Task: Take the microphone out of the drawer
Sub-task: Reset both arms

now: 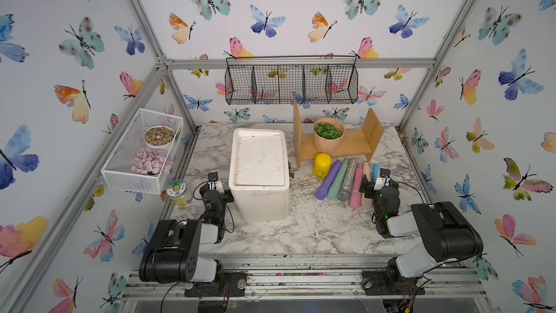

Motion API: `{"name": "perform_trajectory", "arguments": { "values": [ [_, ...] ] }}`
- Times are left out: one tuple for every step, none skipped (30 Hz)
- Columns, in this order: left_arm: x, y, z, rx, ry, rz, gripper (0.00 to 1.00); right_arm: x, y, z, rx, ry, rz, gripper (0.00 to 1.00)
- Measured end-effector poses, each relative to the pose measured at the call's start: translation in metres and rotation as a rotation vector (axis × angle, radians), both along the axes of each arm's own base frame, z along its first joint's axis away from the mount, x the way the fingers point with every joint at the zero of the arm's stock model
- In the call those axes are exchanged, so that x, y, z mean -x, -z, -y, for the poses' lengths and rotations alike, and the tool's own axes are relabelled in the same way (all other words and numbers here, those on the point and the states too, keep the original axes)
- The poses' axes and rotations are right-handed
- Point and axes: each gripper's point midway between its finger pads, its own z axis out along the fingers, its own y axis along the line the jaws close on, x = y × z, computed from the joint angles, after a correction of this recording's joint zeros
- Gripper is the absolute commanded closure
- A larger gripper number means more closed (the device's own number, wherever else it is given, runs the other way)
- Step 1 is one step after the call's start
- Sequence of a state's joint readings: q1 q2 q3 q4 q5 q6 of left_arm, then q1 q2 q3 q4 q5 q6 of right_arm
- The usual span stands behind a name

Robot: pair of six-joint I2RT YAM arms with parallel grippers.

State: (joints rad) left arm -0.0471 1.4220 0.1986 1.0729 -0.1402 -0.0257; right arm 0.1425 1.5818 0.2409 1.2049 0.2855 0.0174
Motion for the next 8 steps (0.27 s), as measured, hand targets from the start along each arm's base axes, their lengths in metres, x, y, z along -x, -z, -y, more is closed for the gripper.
{"name": "perform_trajectory", "arguments": {
  "values": [
    [0.0, 0.0, 0.0, 0.0, 0.0, 0.0, 0.02, 0.0, 0.0, 0.0001, 0.0, 0.0, 0.0, 0.01],
    [0.0, 0.0, 0.0, 0.0, 0.0, 0.0, 0.02, 0.0, 0.0, 0.0001, 0.0, 0.0, 0.0, 0.02],
    [0.0, 0.0, 0.0, 0.0, 0.0, 0.0, 0.02, 0.0, 0.0, 0.0004, 0.0, 0.001, 0.0, 0.02],
    [0.0, 0.0001, 0.0, 0.0, 0.0, 0.0, 0.02, 0.0, 0.0, 0.0004, 0.0, 0.001, 0.0, 0.02],
    [-0.0001, 0.0, -0.0001, 0.0, 0.0, 0.0, 0.02, 0.0, 0.0, 0.0006, 0.0, 0.002, 0.0, 0.02],
    [-0.0001, 0.0, -0.0001, 0.0, 0.0, 0.0, 0.02, 0.0, 0.0, 0.0009, 0.0, 0.002, 0.0, 0.02],
    [-0.0002, -0.0001, -0.0001, 0.0, 0.0, 0.0, 0.02, 0.0, 0.0, 0.0014, 0.0, 0.003, 0.0, 0.02],
    [-0.0002, -0.0001, -0.0001, 0.0, 0.0, 0.0, 0.02, 0.0, 0.0, 0.0014, 0.0, 0.003, 0.0, 0.02]
  ]
}}
